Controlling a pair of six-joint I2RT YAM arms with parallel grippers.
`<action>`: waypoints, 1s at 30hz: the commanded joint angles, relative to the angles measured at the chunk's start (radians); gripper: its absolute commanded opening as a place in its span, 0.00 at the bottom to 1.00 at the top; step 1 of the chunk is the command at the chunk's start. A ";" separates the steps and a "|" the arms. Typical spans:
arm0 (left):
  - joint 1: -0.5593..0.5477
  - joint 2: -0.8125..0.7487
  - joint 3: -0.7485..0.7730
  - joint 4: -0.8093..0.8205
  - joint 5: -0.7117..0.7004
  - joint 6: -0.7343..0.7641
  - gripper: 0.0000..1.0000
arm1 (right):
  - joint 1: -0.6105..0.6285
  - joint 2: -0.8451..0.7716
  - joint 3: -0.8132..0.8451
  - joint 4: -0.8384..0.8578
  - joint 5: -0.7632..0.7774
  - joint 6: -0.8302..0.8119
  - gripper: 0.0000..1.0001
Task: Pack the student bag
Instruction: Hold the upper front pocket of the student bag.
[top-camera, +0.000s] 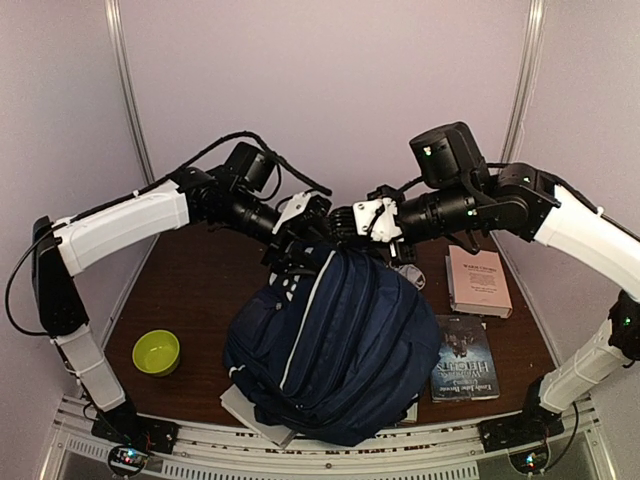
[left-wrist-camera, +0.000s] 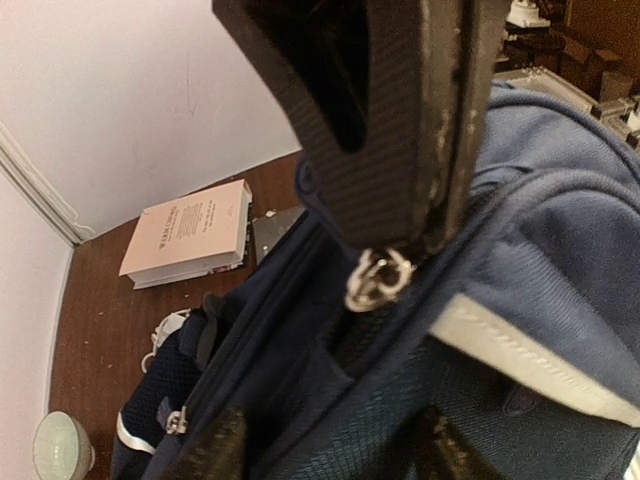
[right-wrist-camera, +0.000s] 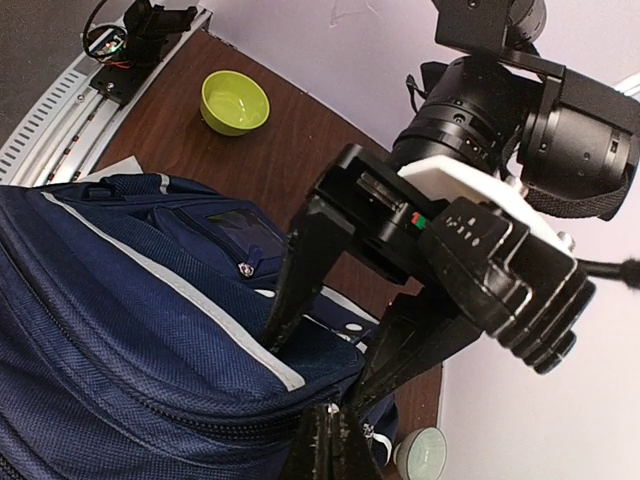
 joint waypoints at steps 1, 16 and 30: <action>-0.013 0.022 0.053 0.005 0.030 0.027 0.38 | -0.006 -0.059 -0.010 0.127 -0.017 0.022 0.00; -0.061 -0.218 -0.173 0.208 -0.336 -0.009 0.00 | -0.001 -0.281 -0.348 0.221 0.213 0.124 0.29; -0.134 -0.260 -0.174 0.179 -0.432 0.096 0.00 | 0.002 -0.249 -0.299 0.185 0.134 0.107 0.38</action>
